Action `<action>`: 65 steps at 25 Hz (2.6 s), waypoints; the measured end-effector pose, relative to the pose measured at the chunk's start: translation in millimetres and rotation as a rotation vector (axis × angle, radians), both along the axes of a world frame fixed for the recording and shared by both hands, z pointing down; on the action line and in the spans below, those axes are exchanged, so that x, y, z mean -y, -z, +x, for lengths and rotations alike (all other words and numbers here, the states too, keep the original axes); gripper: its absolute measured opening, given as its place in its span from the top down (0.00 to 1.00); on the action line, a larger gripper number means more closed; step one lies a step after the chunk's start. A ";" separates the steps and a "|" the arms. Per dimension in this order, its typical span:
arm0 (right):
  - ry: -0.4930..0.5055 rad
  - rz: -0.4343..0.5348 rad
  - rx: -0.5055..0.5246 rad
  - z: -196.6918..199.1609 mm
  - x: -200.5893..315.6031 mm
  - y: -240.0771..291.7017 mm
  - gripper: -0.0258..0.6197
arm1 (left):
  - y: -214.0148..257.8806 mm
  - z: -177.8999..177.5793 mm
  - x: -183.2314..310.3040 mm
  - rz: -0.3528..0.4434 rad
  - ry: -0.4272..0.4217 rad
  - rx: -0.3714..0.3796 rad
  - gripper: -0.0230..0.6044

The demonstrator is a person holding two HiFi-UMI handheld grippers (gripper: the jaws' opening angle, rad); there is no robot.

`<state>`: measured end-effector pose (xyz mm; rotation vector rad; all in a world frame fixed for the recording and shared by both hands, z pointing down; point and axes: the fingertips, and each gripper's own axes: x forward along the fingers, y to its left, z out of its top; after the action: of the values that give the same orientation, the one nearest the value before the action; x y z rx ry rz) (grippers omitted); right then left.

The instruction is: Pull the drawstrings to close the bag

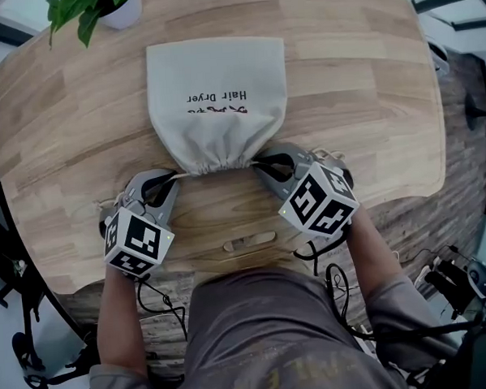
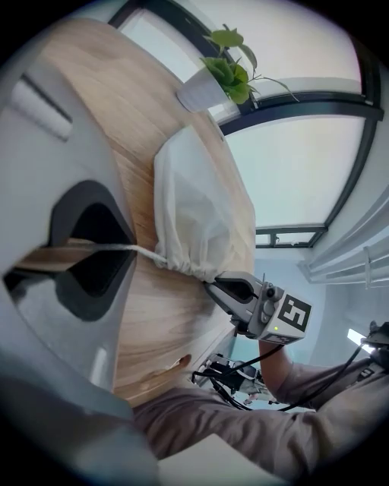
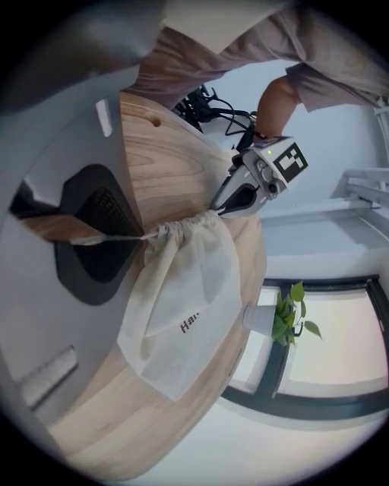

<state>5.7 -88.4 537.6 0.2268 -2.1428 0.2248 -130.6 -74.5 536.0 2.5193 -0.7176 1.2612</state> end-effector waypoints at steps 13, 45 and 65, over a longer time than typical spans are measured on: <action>-0.160 -0.054 0.083 20.3 5.3 2.2 0.91 | 4.4 -14.3 4.6 -0.011 0.186 -0.069 0.96; -0.404 0.546 0.541 6.0 94.0 397.4 0.90 | 396.0 -27.8 95.0 0.733 0.423 -0.347 0.96; -0.424 0.595 0.575 12.6 83.0 411.9 0.91 | 413.4 -18.2 85.1 0.771 0.418 -0.355 0.96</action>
<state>18.3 -171.3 125.6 1.0751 -2.6666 -0.1372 -148.8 -159.6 122.5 2.7742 -1.7688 0.4061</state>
